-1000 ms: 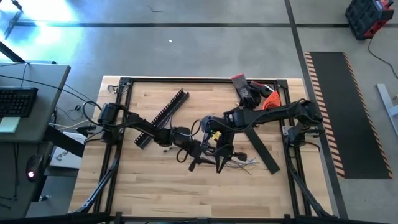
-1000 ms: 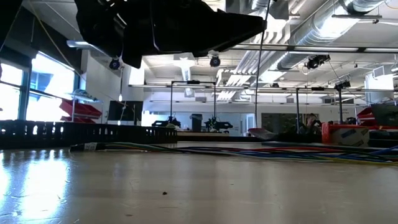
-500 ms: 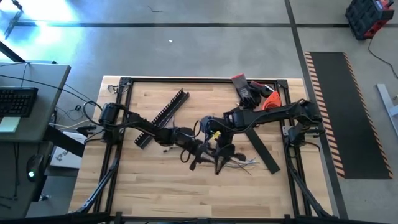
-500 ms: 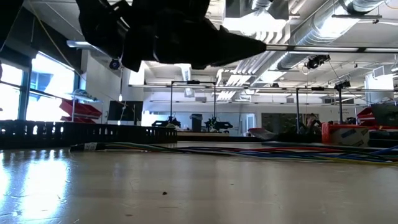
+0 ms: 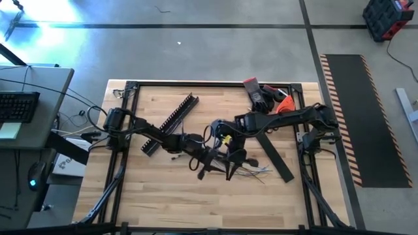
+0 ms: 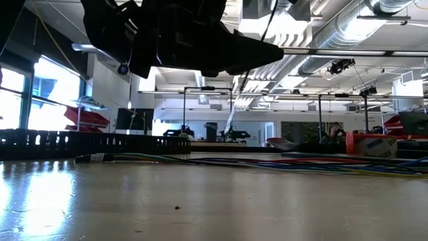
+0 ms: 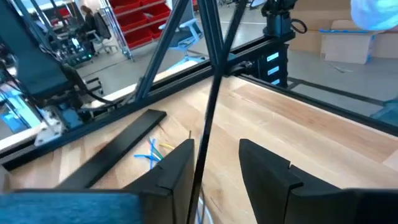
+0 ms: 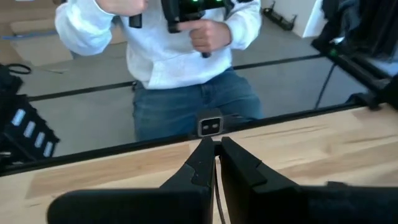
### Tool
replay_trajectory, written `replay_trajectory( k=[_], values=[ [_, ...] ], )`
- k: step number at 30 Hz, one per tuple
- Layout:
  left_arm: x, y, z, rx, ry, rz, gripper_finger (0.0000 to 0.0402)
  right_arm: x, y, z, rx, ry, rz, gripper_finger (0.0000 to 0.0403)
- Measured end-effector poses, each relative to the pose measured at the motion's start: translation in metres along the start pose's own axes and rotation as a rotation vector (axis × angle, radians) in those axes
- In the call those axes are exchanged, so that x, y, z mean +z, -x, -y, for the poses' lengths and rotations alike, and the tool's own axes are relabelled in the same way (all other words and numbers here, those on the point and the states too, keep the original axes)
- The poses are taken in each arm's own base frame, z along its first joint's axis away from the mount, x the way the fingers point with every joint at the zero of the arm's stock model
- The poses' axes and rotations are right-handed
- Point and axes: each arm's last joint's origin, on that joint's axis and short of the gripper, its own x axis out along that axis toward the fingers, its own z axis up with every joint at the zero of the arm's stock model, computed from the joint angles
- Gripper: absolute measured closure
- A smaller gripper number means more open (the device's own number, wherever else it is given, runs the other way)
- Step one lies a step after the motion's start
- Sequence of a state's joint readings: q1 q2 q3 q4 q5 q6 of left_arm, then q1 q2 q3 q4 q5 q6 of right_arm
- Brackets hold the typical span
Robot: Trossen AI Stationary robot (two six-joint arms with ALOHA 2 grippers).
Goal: Ziptie cables
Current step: Wrap the cables with a black zip tie
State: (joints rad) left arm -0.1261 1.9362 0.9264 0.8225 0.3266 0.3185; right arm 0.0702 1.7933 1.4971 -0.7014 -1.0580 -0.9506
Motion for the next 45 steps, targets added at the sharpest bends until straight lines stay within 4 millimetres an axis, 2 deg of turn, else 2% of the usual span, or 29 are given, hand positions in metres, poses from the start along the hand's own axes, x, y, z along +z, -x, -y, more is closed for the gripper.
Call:
replay_trajectory(
  k=[9, 15, 18, 21, 26, 30, 35, 41, 45],
  values=[
    [-0.005, 0.002, -0.002, -0.055, 0.082, -0.021, 0.0393, -0.007, 0.003, -0.007, 0.03, -0.136, -0.045, 0.0403],
    [-0.007, 0.002, -0.003, -0.041, 0.099, -0.046, 0.0401, -0.011, 0.013, -0.003, -0.008, -0.378, -0.043, 0.0397],
    [-0.01, 0.003, -0.003, -0.012, 0.095, -0.085, 0.0401, -0.012, 0.015, -0.002, -0.042, -0.456, -0.072, 0.037],
    [-0.015, 0.003, -0.003, 0.051, 0.096, -0.149, 0.0401, -0.014, 0.017, -0.001, -0.068, -0.528, -0.092, 0.0327],
    [-0.017, 0.003, -0.001, 0.06, 0.088, -0.188, 0.0401, -0.019, 0.025, 0.001, -0.257, -0.689, -0.292, 0.026],
    [-0.017, 0.003, -0.001, 0.106, 0.051, -0.211, 0.0401, -0.003, 0.034, -0.009, -0.306, -0.781, -0.402, 0.0239],
    [-0.018, 0.002, 0.001, 0.16, 0.012, -0.252, 0.0401, 0.026, 0.034, -0.032, -0.447, -0.822, -0.482, 0.0246],
    [-0.02, 0.002, 0.004, 0.215, -0.021, -0.307, 0.0401, 0.063, 0.023, -0.071, -0.697, -0.855, -0.574, 0.0266],
    [-0.021, 0.002, 0.004, 0.259, -0.037, -0.338, 0.0401, 0.081, 0.012, -0.096, -0.858, -0.915, -0.542, 0.027]
  ],
)
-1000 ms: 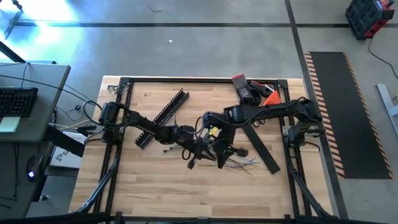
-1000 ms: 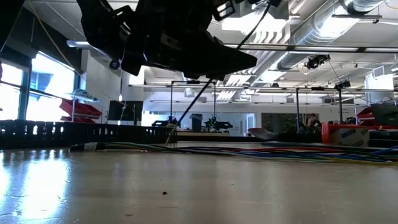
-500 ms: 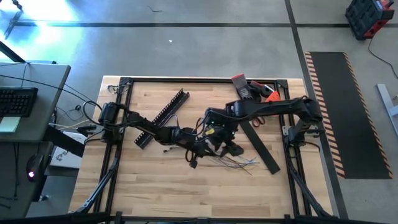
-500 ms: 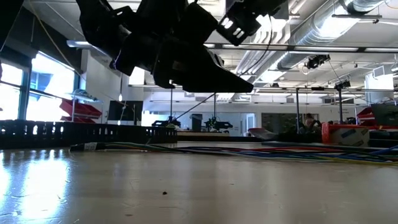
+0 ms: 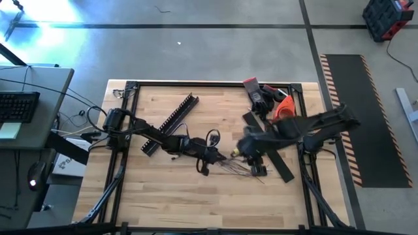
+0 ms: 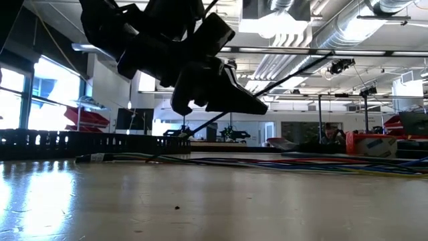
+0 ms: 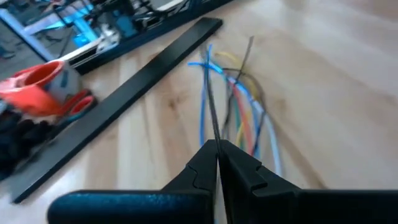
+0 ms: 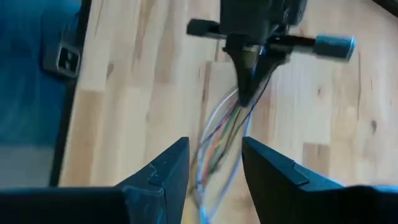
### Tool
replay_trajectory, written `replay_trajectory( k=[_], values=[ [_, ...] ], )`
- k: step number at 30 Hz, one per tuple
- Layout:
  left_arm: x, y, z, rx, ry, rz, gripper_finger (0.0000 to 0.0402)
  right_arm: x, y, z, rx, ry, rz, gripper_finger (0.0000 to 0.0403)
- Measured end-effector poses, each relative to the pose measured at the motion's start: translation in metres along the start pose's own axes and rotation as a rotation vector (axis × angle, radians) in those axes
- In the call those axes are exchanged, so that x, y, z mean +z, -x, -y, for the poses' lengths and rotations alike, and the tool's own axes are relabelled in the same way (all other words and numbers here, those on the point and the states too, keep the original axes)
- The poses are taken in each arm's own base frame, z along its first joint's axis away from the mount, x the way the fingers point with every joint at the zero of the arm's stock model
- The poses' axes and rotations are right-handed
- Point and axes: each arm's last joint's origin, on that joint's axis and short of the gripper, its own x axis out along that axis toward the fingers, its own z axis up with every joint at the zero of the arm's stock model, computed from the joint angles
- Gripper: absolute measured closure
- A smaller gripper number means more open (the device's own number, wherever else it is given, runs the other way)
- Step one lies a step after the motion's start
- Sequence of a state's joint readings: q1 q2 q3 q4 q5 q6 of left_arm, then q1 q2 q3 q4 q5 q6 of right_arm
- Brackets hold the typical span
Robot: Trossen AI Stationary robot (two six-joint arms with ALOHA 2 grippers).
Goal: Ziptie cables
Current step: Wrap the cables with a black zip tie
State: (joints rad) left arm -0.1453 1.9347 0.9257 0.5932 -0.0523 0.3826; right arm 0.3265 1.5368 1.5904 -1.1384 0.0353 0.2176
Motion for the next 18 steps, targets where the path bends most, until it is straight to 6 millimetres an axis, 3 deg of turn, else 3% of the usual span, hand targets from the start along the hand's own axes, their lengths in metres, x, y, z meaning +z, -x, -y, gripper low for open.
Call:
replay_trajectory(
  k=[3, 10, 14, 18],
  values=[
    [0.001, 0.0, 0.003, 0.042, -0.033, -0.014, 0.0401, -0.019, -0.006, -0.017, -0.076, -0.137, 0.033, 0.027],
    [0.007, 0.002, 0.017, 0.113, -0.119, -0.039, 0.0401, -0.091, -0.057, -0.047, -0.282, -0.422, 0.039, 0.0269],
    [0.011, 0.003, 0.027, 0.092, -0.157, -0.027, 0.0401, -0.119, -0.079, -0.069, -0.293, -0.403, 0.158, 0.0269],
    [0.014, 0.004, 0.034, 0.068, -0.167, -0.016, 0.0401, -0.129, -0.097, -0.084, -0.293, -0.296, 0.341, 0.0269]
  ],
)
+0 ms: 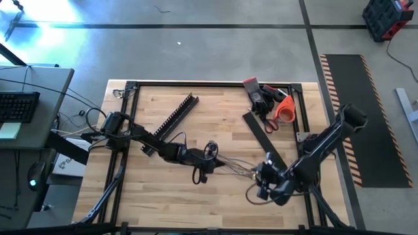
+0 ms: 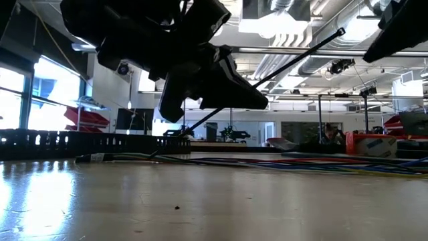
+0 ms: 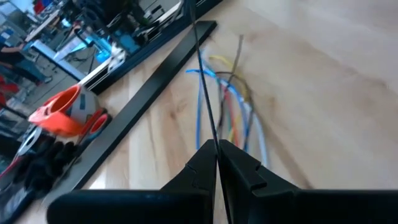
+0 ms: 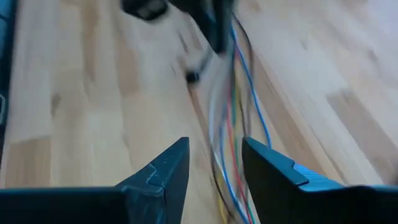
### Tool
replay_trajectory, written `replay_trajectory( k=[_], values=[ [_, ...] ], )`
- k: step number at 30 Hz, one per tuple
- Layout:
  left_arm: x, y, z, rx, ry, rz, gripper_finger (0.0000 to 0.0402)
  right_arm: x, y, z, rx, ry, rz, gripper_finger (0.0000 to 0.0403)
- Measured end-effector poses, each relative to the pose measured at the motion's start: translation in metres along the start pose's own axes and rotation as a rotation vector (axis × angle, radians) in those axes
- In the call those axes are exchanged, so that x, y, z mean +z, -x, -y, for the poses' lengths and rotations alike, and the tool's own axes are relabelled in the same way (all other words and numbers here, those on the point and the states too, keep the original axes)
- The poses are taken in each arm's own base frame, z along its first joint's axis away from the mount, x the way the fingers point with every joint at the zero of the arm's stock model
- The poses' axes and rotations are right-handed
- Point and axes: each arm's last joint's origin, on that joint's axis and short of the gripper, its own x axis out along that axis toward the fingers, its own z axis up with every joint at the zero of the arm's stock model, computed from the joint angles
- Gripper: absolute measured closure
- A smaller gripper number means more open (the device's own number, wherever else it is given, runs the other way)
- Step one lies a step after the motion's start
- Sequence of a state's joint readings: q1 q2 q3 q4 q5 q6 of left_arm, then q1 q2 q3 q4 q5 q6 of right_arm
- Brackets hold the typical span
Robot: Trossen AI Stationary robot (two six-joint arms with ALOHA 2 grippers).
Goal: Ziptie cables
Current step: Wrap the cables with a black zip tie
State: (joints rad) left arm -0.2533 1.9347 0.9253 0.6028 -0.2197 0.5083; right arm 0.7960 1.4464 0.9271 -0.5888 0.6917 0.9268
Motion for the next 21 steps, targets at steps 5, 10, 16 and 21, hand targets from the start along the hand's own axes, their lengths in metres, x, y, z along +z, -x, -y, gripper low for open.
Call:
replay_trajectory(
  k=[5, 10, 16, 21],
  values=[
    [0.0, 0.0, 0.0, -0.003, 0.001, 0.001, 0.0401, -0.002, -0.008, -0.011, 0.018, 0.085, 0.129, 0.0245],
    [-0.001, 0.0, -0.001, -0.002, 0.007, -0.002, 0.0401, 0.001, -0.009, -0.012, -0.055, 0.181, 0.18, 0.0203],
    [-0.001, 0.0, -0.001, -0.001, 0.026, -0.001, 0.0401, 0.009, -0.008, -0.012, -0.081, 0.228, 0.204, 0.0202],
    [-0.001, 0.0, -0.001, -0.002, 0.036, -0.003, 0.0401, 0.013, -0.014, -0.008, -0.076, 0.247, 0.17, 0.0229]
  ],
)
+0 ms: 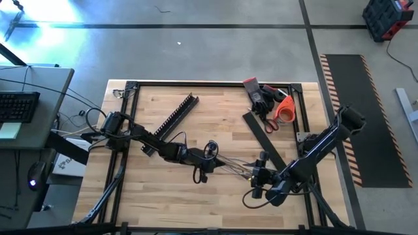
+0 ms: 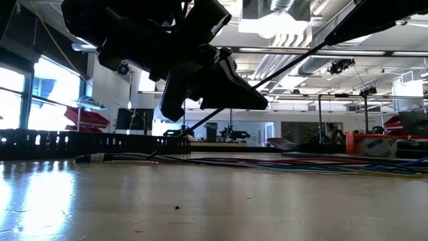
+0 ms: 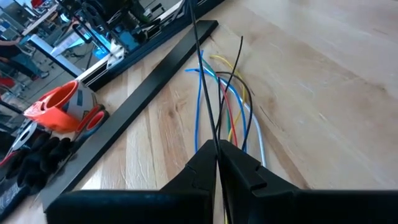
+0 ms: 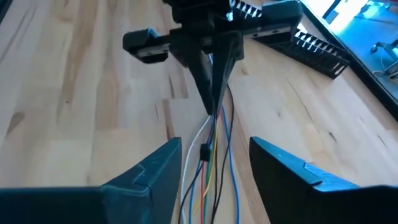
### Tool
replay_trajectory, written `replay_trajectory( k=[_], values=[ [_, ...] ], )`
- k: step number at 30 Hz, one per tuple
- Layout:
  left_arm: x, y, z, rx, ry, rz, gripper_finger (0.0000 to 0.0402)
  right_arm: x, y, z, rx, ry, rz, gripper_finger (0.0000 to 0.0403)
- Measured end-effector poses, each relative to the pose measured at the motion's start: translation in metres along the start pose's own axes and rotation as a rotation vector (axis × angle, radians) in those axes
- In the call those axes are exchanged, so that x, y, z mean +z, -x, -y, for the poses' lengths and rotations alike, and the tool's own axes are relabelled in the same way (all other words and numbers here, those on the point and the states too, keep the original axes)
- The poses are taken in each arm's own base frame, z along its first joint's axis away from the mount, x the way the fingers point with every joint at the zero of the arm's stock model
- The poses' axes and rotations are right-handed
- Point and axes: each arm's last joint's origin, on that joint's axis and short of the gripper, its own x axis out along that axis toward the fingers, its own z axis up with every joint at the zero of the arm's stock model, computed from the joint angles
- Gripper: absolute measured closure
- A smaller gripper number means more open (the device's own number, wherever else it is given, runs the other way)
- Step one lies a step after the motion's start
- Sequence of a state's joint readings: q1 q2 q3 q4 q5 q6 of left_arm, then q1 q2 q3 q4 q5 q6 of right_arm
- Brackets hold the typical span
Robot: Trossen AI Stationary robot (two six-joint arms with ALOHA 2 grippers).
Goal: Ziptie cables
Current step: Wrap the cables with a black zip tie
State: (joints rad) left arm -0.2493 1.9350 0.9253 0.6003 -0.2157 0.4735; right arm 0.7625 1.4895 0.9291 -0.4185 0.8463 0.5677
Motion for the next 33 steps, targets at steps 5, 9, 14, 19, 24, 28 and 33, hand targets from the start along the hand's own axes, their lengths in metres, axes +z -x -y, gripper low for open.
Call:
replay_trajectory(
  k=[5, 9, 14, 19, 24, 28, 33],
  values=[
    [0.0, 0.0, 0.0, 0.0, 0.001, 0.0, 0.0401, 0.001, -0.003, 0.001, 0.0, 0.0, -0.008, 0.0264],
    [0.0, 0.0, 0.0, 0.0, 0.001, 0.0, 0.0401, 0.0, -0.003, 0.001, 0.005, 0.002, -0.012, 0.0303],
    [0.0, 0.0, 0.0, 0.0, 0.009, 0.0, 0.0401, 0.0, -0.003, 0.001, 0.023, 0.006, -0.029, 0.0365],
    [0.0, 0.0, 0.0, 0.0, 0.043, 0.0, 0.0401, 0.0, -0.003, 0.001, 0.012, -0.007, -0.022, 0.0396],
    [-0.001, 0.0, 0.0, -0.004, 0.058, -0.007, 0.0395, 0.0, -0.003, 0.001, 0.004, -0.029, -0.018, 0.0401],
    [0.001, 0.006, -0.002, -0.02, 0.041, -0.052, 0.036, 0.0, -0.003, 0.001, 0.004, -0.055, -0.018, 0.0401],
    [0.019, 0.03, -0.014, -0.062, 0.056, -0.075, 0.0295, 0.003, -0.003, 0.002, -0.002, -0.059, -0.025, 0.0402]
  ],
)
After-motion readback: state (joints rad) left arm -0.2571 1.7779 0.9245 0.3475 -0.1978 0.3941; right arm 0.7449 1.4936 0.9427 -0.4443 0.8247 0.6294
